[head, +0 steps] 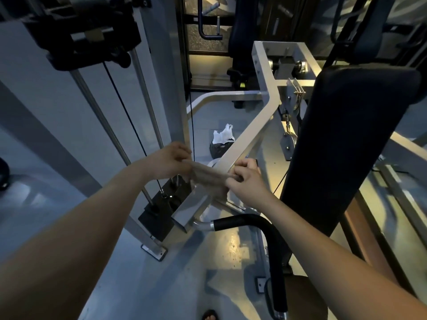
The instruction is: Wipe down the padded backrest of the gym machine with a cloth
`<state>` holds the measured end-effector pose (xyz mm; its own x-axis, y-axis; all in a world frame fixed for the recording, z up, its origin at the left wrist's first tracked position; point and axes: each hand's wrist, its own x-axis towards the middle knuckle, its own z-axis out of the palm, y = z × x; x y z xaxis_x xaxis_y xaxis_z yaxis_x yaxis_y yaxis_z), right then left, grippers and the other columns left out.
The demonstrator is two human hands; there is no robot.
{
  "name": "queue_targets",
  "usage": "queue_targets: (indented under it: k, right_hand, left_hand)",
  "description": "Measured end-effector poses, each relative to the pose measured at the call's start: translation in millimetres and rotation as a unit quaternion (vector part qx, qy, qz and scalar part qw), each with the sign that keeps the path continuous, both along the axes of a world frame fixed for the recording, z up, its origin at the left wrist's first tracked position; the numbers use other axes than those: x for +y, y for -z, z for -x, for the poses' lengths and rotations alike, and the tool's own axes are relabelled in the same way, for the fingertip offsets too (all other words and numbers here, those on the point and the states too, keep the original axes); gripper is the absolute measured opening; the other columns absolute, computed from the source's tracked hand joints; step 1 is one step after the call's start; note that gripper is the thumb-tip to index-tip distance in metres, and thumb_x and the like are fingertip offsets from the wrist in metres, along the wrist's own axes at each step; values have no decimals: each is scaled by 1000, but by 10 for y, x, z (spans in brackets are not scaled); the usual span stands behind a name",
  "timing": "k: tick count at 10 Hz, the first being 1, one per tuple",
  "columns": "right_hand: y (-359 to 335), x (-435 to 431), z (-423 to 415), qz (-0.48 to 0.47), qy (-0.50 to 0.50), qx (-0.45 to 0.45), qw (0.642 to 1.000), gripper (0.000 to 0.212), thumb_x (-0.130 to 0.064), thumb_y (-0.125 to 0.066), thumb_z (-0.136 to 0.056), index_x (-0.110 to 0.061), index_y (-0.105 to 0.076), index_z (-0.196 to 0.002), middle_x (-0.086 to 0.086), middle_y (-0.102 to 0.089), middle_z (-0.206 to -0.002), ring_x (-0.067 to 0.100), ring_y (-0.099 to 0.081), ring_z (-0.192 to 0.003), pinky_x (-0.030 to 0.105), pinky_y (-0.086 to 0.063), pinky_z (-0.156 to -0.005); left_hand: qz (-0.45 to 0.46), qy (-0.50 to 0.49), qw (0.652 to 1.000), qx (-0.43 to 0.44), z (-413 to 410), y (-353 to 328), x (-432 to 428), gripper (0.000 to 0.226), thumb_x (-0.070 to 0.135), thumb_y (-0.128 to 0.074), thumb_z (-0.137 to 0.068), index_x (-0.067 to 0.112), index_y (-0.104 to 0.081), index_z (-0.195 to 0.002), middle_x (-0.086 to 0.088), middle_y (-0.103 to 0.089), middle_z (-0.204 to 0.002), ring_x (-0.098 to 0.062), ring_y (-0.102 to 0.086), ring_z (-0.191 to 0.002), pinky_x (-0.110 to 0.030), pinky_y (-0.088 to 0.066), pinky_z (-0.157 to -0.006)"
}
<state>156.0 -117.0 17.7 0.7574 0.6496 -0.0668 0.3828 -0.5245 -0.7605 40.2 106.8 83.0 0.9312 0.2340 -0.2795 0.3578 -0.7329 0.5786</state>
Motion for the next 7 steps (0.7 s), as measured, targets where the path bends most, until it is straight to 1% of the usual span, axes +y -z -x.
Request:
queue_targets:
  k: [1,2,3,4,5,6,7]
  right_hand:
    - [-75,78,19,-77,32,146,986,21,-11,-56,-89,-8,-57,-69,2,-59,-68,11,-54,-65,27,-46,-67]
    - [55,114,-3,-54,66,192,978,17,-15,-55,-97,-17,-58,-80,-4,-61,-62,10,-56,-52,19,-43,-49]
    - [365,102,-28,50,77,206,974,8,-25,-59,-98,-20,-61,-104,3,-72,-89,17,-67,-76,29,-56,-63]
    - [509,76,-33,89,89,213,969,25,-35,-61,-94,-26,-56,-117,6,-72,-100,25,-70,-92,44,-58,-83]
    - [458,4,-72,79,86,210,971,33,-33,-58,-97,-31,-49,-129,3,-70,-103,21,-68,-95,41,-57,-86]
    - [389,-205,-120,111,59,188,974,28,-33,-56,-98,-30,-51,-126,2,-68,-108,21,-67,-97,40,-57,-90]
    - [298,-503,-169,75,89,182,976,25,-27,-55,-97,-27,-55,-122,4,-66,-112,23,-67,-100,39,-56,-92]
  left_hand:
    - [146,-126,981,-32,-91,46,44,24,28,-59,-92,10,-69,-80,-8,-62,-87,-23,-59,-86,-38,-52,-79]
    - [76,-160,984,-16,-237,258,12,18,28,-55,-97,17,-65,-88,-8,-65,-86,-22,-61,-77,-31,-49,-66]
    - [1,-162,987,25,-277,615,1,30,32,-65,-92,13,-57,-114,-10,-65,-107,-24,-63,-92,-34,-53,-74]
    - [-56,-188,981,-18,-270,811,-146,40,23,-61,-94,11,-50,-131,-12,-54,-127,-27,-57,-105,-38,-51,-86]
    - [-6,-136,989,-50,-299,844,-358,28,19,-57,-94,21,-60,-121,-4,-60,-118,-17,-60,-93,-25,-50,-70]
    - [17,-92,996,7,-302,849,-519,23,19,-66,-89,22,-64,-112,-2,-65,-108,-14,-65,-83,-17,-50,-55]
    - [3,-98,995,27,-297,786,-626,39,40,-83,-74,24,-64,-104,2,-66,-101,-14,-65,-86,-25,-56,-68]
